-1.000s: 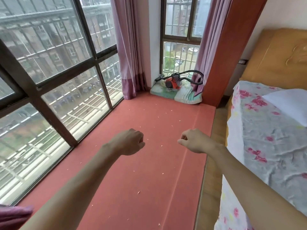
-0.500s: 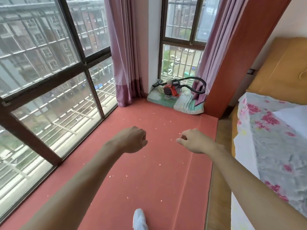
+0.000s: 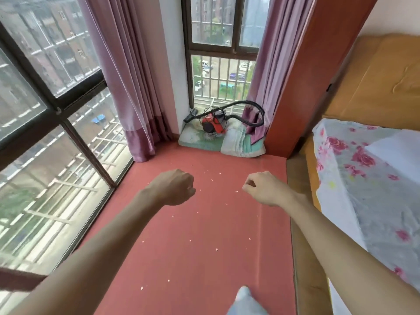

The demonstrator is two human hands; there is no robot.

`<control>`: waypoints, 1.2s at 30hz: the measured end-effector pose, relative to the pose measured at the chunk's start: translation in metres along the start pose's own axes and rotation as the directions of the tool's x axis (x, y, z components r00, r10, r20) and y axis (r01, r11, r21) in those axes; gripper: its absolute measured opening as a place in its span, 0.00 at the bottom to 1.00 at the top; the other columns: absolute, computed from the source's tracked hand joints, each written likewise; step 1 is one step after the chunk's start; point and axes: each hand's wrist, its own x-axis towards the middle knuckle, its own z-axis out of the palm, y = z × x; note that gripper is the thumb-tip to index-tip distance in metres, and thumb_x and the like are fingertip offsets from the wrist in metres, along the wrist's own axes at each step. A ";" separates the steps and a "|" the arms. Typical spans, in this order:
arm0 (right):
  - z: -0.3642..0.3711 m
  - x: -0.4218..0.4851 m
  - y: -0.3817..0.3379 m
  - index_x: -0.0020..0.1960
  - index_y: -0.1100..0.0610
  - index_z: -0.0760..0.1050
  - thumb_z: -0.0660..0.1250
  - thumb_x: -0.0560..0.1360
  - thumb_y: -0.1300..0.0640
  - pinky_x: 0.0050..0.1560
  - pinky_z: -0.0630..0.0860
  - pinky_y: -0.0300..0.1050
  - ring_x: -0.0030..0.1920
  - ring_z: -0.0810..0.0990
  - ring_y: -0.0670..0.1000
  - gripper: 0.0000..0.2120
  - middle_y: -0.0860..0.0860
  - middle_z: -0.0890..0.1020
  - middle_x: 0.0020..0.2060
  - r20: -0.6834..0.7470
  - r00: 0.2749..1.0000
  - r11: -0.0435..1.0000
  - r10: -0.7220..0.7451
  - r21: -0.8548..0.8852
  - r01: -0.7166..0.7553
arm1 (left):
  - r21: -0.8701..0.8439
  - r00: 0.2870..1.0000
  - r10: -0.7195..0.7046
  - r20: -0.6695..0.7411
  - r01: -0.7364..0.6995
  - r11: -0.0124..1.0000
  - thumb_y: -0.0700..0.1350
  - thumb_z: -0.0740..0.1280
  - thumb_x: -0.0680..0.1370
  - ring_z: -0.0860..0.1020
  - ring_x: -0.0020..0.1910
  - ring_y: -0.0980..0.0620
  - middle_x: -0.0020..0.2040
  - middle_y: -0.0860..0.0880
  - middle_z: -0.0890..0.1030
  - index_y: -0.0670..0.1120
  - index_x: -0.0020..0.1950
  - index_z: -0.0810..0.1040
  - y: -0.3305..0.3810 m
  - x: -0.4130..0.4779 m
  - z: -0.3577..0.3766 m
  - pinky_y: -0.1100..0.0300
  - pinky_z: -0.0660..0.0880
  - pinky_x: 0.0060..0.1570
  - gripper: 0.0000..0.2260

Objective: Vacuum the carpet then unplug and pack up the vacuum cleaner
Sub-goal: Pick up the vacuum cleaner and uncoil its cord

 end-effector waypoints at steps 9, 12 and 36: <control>-0.051 0.183 0.043 0.48 0.54 0.81 0.62 0.78 0.49 0.47 0.77 0.48 0.45 0.80 0.52 0.12 0.48 0.81 0.42 0.000 1.000 1.000 -0.007 0.020 0.007 | 0.070 1.000 0.008 0.012 -0.009 0.998 0.51 0.62 0.81 0.80 0.51 0.42 0.51 0.44 0.82 0.44 0.52 0.81 -0.030 0.186 -0.042 0.50 0.79 0.49 0.13; -0.083 0.250 0.049 0.43 0.54 0.78 0.62 0.79 0.50 0.46 0.74 0.48 0.46 0.78 0.53 0.12 0.46 0.76 0.36 0.031 0.999 0.999 -0.030 -0.012 0.031 | 0.080 1.000 -0.021 0.019 0.020 0.997 0.51 0.61 0.81 0.80 0.51 0.42 0.50 0.44 0.82 0.44 0.51 0.82 -0.044 0.243 -0.073 0.51 0.78 0.48 0.13; -0.217 0.697 0.005 0.48 0.58 0.79 0.58 0.80 0.52 0.49 0.78 0.53 0.46 0.81 0.54 0.13 0.52 0.82 0.44 0.024 1.000 0.992 0.008 -0.128 -0.005 | 0.044 1.000 0.003 0.014 -0.003 0.999 0.47 0.60 0.81 0.80 0.52 0.43 0.51 0.44 0.82 0.41 0.51 0.80 -0.273 0.666 -0.198 0.47 0.78 0.52 0.13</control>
